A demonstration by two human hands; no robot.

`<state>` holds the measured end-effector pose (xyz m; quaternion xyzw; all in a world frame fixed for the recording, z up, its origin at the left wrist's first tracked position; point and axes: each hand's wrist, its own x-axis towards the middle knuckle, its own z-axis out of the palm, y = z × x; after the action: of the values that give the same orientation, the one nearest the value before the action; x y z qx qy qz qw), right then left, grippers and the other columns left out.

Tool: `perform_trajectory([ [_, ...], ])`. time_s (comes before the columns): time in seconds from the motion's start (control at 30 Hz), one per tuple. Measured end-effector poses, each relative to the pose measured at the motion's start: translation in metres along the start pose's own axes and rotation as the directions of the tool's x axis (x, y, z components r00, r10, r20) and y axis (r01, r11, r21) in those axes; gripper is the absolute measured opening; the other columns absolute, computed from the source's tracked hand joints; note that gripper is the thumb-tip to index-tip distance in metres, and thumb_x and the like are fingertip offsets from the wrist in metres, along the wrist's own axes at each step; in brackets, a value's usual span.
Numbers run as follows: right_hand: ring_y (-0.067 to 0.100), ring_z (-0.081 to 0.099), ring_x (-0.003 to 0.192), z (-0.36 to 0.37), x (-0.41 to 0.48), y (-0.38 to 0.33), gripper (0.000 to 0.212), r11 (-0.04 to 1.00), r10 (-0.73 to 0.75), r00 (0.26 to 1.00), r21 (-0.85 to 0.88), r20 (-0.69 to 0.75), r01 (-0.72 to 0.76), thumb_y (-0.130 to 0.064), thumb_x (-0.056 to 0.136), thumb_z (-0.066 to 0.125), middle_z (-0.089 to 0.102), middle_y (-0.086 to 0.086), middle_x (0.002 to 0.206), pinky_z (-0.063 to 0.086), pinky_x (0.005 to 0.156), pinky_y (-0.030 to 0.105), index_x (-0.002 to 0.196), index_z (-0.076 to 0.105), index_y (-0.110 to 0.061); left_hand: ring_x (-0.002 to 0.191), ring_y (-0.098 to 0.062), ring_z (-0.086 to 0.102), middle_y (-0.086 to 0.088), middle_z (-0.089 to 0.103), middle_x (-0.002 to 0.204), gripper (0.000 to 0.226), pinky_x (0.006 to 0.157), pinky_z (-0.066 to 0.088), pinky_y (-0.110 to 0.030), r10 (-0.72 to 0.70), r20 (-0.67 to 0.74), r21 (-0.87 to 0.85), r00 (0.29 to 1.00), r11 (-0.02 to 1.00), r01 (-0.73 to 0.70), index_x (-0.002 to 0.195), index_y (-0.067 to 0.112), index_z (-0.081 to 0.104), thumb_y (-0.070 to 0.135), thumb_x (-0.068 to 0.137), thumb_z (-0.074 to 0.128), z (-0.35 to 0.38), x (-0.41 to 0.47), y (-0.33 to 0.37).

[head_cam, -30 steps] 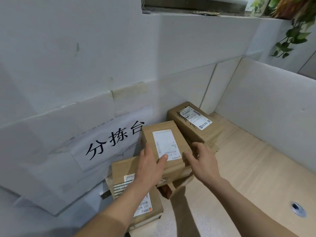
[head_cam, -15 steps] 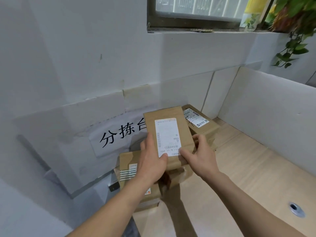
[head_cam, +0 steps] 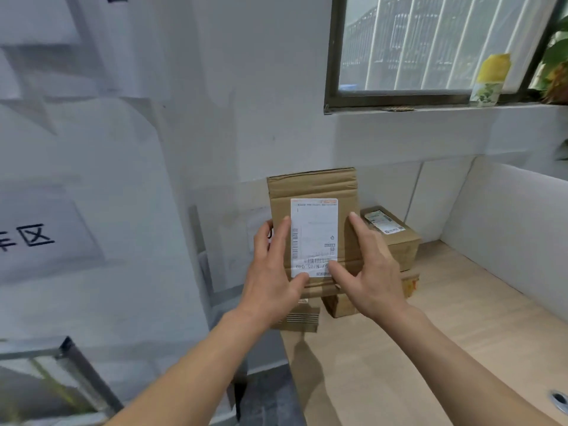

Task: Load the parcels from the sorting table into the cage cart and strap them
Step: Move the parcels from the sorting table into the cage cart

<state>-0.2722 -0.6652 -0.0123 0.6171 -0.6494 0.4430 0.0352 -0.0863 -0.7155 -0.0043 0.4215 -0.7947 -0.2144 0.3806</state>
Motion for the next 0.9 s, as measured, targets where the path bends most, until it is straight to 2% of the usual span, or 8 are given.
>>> perform_trajectory([
  [0.1,0.01,0.048,0.102,0.006,-0.009,-0.033,0.085,0.997,-0.069,0.997,0.04,0.019,0.068,-0.036,0.083,0.076,0.05,0.004,0.13,0.042,0.08,0.027,0.153,0.028,-0.033,0.14,-0.002,0.011,0.007,0.004,0.16,0.1,0.098,0.009,0.004,0.003,-0.071,0.067,0.997,0.998,0.001,0.154,0.036,0.01,0.024,0.082,0.078,-0.036,-0.029,-0.002],
  [0.27,0.002,0.038,0.115,0.032,-0.025,-0.108,0.079,0.964,-0.221,0.974,0.161,0.05,0.211,-0.03,0.081,0.078,0.047,0.007,0.138,0.036,0.09,0.016,0.149,0.037,-0.023,0.14,-0.005,0.016,-0.001,0.013,0.16,0.102,0.103,0.025,-0.014,0.001,-0.233,0.182,0.973,0.982,0.043,0.155,0.026,0.016,0.024,0.077,0.081,-0.106,-0.082,-0.02],
  [0.37,0.013,0.043,0.125,0.055,-0.037,-0.152,0.078,0.934,-0.304,0.95,0.218,0.073,0.282,-0.038,0.079,0.073,0.043,0.007,0.142,0.042,0.097,0.028,0.146,0.038,-0.022,0.135,-0.005,0.023,-0.003,0.016,0.159,0.101,0.098,0.028,-0.014,-0.013,-0.314,0.213,0.949,0.973,0.084,0.155,0.021,0.019,0.02,0.076,0.082,-0.147,-0.12,-0.033],
  [0.43,0.017,0.046,0.124,0.074,-0.048,-0.185,0.078,0.914,-0.345,0.933,0.262,0.105,0.309,-0.039,0.077,0.073,0.043,0.006,0.14,0.045,0.095,0.034,0.145,0.037,-0.024,0.133,-0.006,0.025,-0.003,0.017,0.158,0.102,0.099,0.033,-0.02,-0.039,-0.365,0.214,0.93,0.969,0.125,0.155,0.021,0.02,0.019,0.075,0.082,-0.176,-0.148,-0.046],
  [0.6,0.006,0.042,0.112,0.128,-0.092,-0.281,0.073,0.85,-0.457,0.876,0.367,0.156,0.378,-0.048,0.076,0.063,0.051,0.006,0.128,0.038,0.09,0.014,0.14,0.043,-0.017,0.135,-0.015,0.03,-0.001,0.016,0.157,0.103,0.101,0.04,-0.034,-0.124,-0.476,0.269,0.87,0.922,0.279,0.155,0.024,0.018,0.026,0.073,0.081,-0.253,-0.235,-0.083],
  [0.67,0.008,0.044,0.113,0.152,-0.118,-0.323,0.073,0.821,-0.491,0.852,0.425,0.184,0.382,-0.046,0.075,0.065,0.052,0.005,0.128,0.04,0.091,0.021,0.138,0.045,-0.017,0.135,-0.016,0.031,-0.002,0.016,0.157,0.103,0.102,0.04,-0.036,-0.175,-0.517,0.261,0.838,0.9,0.349,0.155,0.023,0.018,0.025,0.074,0.081,-0.284,-0.277,-0.098],
  [0.8,0.012,0.046,0.115,0.194,-0.171,-0.402,0.073,0.762,-0.573,0.788,0.501,0.224,0.411,-0.038,0.074,0.071,0.053,0.006,0.128,0.035,0.091,0.018,0.14,0.047,-0.016,0.136,-0.017,0.028,-0.005,0.016,0.158,0.105,0.106,0.035,-0.032,-0.265,-0.587,0.246,0.765,0.842,0.48,0.156,0.023,0.016,0.024,0.075,0.082,-0.34,-0.359,-0.125],
  [0.9,0.019,0.045,0.124,0.221,-0.21,-0.454,0.077,0.723,-0.634,0.724,0.542,0.272,0.428,-0.04,0.077,0.07,0.049,0.009,0.138,0.038,0.098,0.03,0.146,0.042,-0.018,0.139,-0.021,0.029,-0.004,0.015,0.159,0.106,0.107,0.037,-0.035,-0.32,-0.627,0.225,0.71,0.798,0.559,0.156,0.025,0.014,0.025,0.075,0.082,-0.377,-0.415,-0.142],
])
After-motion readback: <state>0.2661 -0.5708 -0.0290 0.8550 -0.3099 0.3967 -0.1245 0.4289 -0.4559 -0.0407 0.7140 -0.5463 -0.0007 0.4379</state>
